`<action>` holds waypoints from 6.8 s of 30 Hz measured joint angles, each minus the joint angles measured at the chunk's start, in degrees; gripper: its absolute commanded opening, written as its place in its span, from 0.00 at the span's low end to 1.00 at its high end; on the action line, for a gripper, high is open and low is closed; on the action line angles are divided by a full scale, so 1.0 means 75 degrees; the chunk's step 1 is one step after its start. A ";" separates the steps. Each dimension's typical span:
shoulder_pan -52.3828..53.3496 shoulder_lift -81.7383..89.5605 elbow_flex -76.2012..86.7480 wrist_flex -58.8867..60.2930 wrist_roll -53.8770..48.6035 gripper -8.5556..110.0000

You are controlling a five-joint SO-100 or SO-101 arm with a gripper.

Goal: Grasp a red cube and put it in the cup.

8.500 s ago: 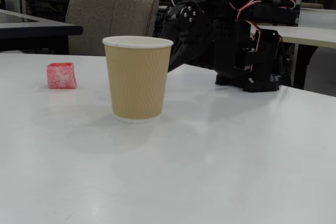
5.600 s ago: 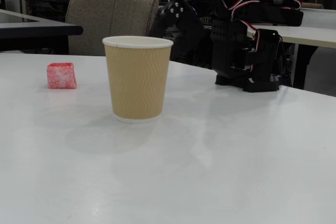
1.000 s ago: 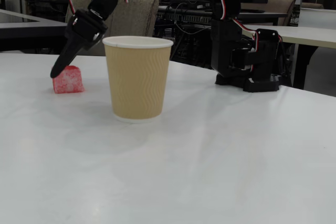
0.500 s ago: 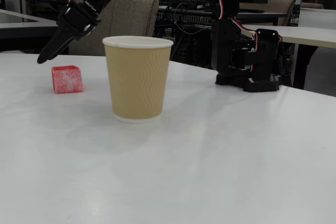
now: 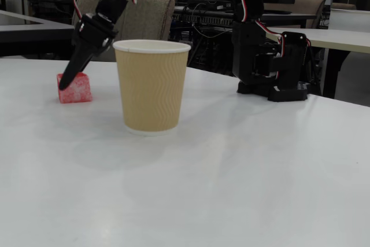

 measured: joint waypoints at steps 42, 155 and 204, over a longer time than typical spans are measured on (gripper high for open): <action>-0.0281 -0.0094 -0.0188 -0.0035 0.0410 0.12; -0.4758 0.9879 0.4945 0.0586 0.2098 0.10; -0.4254 1.0863 0.5121 0.1348 0.2098 0.09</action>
